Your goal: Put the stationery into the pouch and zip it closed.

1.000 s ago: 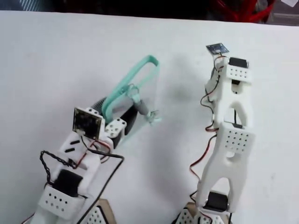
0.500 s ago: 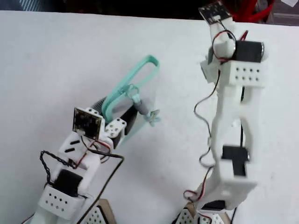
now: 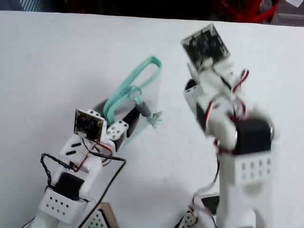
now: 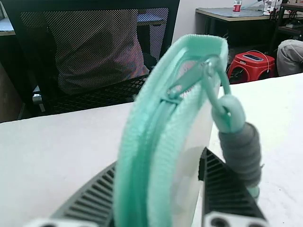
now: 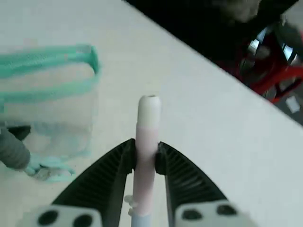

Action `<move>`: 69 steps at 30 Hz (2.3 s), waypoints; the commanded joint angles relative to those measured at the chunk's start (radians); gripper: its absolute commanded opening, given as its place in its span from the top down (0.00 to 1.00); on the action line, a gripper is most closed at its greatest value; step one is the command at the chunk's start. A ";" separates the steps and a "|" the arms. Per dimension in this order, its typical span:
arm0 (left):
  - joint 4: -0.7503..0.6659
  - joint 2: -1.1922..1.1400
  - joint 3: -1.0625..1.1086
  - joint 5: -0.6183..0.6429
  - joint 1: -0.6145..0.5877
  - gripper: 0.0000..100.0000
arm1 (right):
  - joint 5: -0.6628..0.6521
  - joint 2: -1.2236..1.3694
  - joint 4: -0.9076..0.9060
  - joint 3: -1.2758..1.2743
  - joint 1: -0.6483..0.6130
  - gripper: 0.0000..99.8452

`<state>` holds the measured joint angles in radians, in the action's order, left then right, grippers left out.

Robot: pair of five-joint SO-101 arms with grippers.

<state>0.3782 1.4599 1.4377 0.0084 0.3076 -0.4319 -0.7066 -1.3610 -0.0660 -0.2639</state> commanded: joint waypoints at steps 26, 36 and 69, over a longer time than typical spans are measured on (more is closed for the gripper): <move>-0.026 0.007 -0.006 0.003 0.004 0.79 | 0.186 0.004 1.043 -0.203 -0.260 0.98; -0.026 0.007 -0.006 0.003 0.004 0.79 | 0.187 -0.065 1.035 -0.381 -0.314 0.98; -0.026 0.005 -0.006 0.005 -0.004 0.79 | 0.184 -0.134 0.194 -0.063 -0.364 0.83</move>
<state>0.3751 1.4599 1.4377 0.0084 0.3076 -0.2478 -0.8247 -1.0265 -0.1580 -0.6168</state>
